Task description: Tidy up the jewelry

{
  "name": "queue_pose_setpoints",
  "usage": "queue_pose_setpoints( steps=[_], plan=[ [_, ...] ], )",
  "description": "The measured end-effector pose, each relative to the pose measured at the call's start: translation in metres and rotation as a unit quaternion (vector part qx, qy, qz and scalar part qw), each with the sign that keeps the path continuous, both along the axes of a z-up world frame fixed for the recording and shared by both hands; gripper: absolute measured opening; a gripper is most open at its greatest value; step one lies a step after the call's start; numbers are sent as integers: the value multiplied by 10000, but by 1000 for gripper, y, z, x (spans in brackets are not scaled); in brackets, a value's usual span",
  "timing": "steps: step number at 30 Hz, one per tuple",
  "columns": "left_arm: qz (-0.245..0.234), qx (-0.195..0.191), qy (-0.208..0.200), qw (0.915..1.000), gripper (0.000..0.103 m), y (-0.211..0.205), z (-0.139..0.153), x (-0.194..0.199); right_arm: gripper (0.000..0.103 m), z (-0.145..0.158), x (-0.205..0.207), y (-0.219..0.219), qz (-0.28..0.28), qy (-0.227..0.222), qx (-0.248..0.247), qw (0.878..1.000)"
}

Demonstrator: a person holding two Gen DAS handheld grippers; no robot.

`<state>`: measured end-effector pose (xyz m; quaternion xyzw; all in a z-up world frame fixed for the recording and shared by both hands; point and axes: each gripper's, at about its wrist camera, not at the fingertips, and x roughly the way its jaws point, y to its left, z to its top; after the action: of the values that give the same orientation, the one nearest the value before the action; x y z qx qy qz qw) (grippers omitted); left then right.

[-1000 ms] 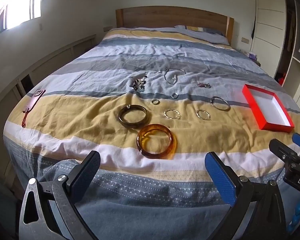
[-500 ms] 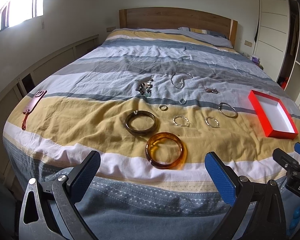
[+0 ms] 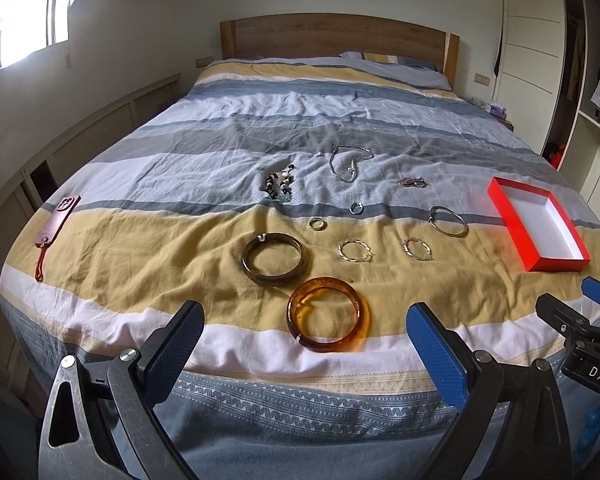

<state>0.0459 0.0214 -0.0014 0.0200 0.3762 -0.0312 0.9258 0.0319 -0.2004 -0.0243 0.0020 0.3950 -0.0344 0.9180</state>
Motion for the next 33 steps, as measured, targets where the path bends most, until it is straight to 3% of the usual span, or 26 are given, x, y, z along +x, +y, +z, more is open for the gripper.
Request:
queue_pose_setpoints(
  steps=[18, 33],
  plan=[
    [-24, -42, 188, 9998, 100, 3, -13, 7, 90, -13, 9, 4, 57, 264, -29, 9996],
    [181, -420, 408, 9981, 97, 36, -30, 17, 89, -22, 18, 5, 310, 331, 139, 9989]
  ],
)
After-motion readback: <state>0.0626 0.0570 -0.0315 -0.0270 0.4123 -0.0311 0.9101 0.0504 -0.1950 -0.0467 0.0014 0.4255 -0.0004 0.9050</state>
